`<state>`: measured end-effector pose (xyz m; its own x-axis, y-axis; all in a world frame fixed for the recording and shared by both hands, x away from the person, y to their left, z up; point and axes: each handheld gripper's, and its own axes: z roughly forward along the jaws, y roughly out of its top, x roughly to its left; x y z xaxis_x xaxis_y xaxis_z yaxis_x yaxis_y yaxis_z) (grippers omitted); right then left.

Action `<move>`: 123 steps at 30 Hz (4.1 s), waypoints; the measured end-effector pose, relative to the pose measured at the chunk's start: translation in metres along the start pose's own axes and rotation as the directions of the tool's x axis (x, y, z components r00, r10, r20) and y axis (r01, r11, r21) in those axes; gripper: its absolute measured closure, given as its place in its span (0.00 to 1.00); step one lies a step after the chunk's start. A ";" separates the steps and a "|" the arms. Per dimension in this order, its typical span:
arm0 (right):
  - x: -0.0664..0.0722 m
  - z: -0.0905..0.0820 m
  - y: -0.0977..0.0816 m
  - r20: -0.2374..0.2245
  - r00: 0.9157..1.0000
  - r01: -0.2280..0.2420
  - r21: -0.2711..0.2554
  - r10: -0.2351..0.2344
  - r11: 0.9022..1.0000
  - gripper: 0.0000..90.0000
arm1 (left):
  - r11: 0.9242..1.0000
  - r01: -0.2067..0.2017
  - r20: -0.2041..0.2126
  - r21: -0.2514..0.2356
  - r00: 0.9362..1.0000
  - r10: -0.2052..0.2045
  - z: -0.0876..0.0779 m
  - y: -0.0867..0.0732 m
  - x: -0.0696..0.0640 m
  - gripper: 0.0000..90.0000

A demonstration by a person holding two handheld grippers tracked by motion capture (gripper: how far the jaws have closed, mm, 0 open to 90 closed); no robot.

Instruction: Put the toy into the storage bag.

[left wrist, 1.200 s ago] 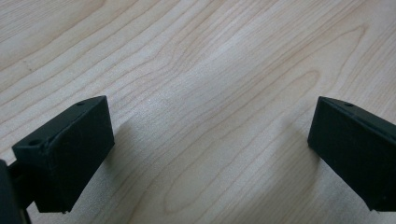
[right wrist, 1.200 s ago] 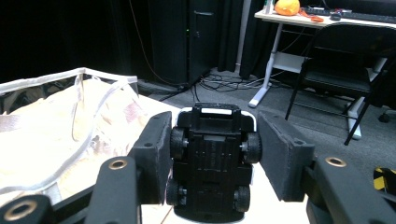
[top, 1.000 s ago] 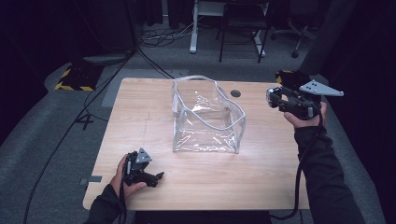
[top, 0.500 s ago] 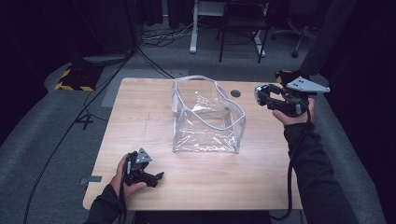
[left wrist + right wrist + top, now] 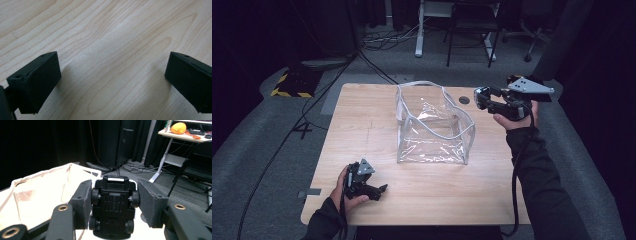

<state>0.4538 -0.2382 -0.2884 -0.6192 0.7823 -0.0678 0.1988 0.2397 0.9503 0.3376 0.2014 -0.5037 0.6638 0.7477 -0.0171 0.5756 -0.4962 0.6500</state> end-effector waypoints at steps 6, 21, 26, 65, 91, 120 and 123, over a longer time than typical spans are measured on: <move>0.008 0.009 0.005 -0.005 1.000 0.025 0.010 -0.025 1.000 0.53 | 1.000 -0.003 -0.003 0.000 1.000 0.003 0.000 0.000 0.000 0.01; 0.033 0.032 0.009 -0.054 0.998 0.042 0.045 -0.040 0.998 0.53 | 1.000 -0.002 -0.002 0.000 1.000 0.002 0.000 0.000 0.000 0.01; 0.039 0.040 0.011 -0.077 0.995 0.061 0.064 -0.056 0.996 0.53 | 1.000 -0.001 -0.005 -0.003 1.000 0.001 0.000 0.000 0.000 0.01; 0.063 0.083 0.007 -0.124 0.981 0.176 0.226 -0.151 0.958 0.53 | 1.000 -0.004 -0.003 0.001 1.000 0.004 0.000 0.000 0.000 0.01; 0.048 0.062 -0.009 -0.200 0.964 0.228 0.294 -0.174 0.928 0.53 | 1.000 0.001 0.000 -0.001 1.000 -0.001 0.000 0.000 0.000 0.01; 0.050 0.042 -0.017 -0.262 0.946 0.276 0.343 -0.191 0.898 0.53 | 1.000 -0.003 -0.003 0.000 1.000 0.003 0.000 0.000 0.000 0.01; 0.053 0.043 -0.016 -0.261 0.947 0.279 0.372 -0.189 0.885 0.53 | 1.000 -0.002 -0.003 0.000 1.000 0.002 0.000 0.000 0.000 0.01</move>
<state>0.4505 -0.1758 -0.3204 -0.8221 0.5452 -0.1639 0.2860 0.6446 0.7090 0.3375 0.2015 -0.5036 0.6638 0.7478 -0.0133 0.5738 -0.4978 0.6503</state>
